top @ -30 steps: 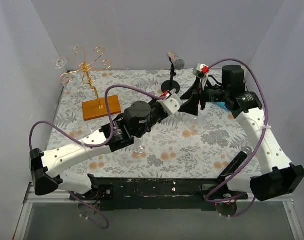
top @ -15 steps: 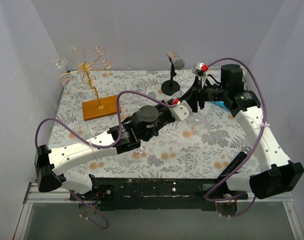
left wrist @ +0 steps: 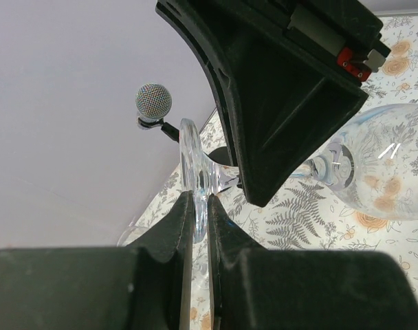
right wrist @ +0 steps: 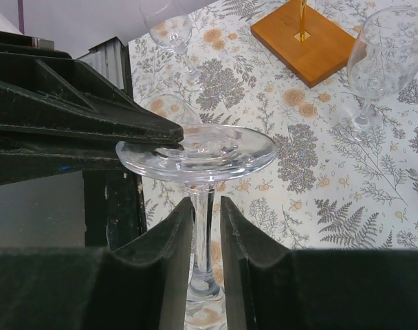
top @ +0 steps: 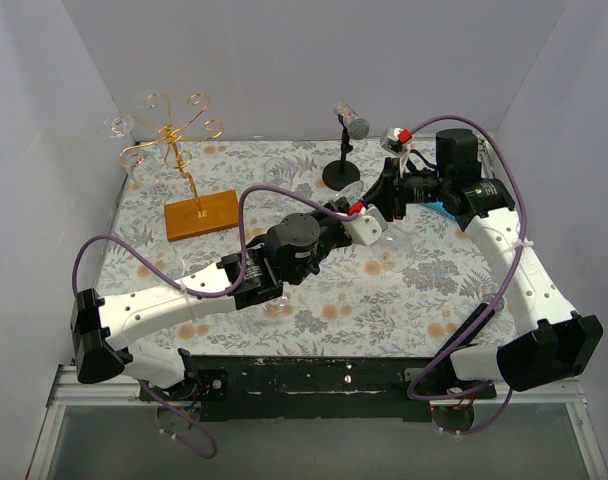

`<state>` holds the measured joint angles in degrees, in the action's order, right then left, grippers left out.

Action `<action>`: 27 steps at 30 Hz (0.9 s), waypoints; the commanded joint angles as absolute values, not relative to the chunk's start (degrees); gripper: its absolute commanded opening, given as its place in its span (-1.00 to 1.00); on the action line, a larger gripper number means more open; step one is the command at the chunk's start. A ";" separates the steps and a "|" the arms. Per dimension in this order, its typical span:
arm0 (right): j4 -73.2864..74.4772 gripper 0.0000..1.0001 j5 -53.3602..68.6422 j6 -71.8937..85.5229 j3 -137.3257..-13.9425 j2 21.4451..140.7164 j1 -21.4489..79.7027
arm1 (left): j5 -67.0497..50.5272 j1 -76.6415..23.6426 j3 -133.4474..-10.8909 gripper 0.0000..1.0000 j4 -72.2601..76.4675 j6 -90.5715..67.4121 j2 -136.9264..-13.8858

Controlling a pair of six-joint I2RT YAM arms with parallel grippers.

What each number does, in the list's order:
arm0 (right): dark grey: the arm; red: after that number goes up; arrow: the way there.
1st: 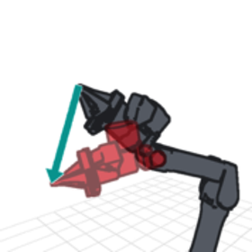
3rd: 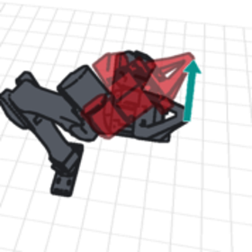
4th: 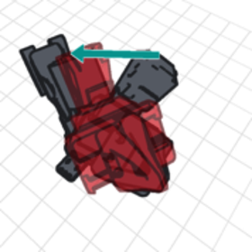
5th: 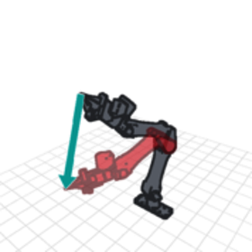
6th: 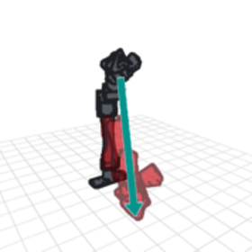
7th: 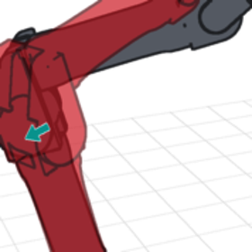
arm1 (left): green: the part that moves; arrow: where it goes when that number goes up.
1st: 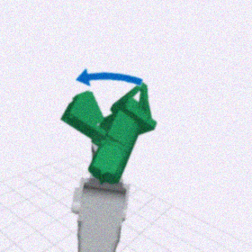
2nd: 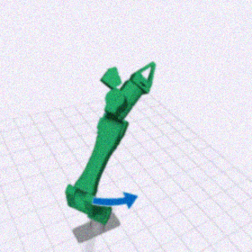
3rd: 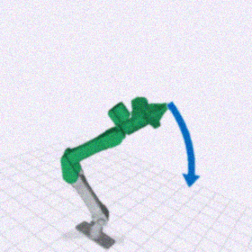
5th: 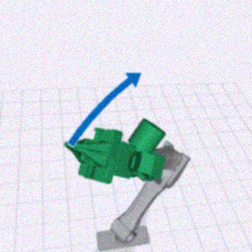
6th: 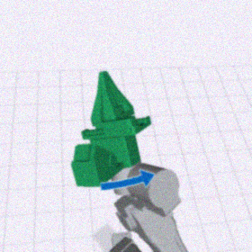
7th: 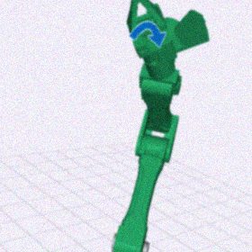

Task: Place the wine glass upside down on the wine glass rack
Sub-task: Turn the wine glass upside down at the wine rack.

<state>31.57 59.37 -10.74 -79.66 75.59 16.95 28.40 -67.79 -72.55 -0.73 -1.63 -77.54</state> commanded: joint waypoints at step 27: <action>22.77 -0.97 65.65 -13.08 -73.57 68.56 13.27 | 6.83 -61.21 -66.97 0.96 -2.99 -52.24 -58.71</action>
<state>28.10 62.22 -10.70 -74.19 72.27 13.65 19.79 -67.33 -67.11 0.08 -32.32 -61.30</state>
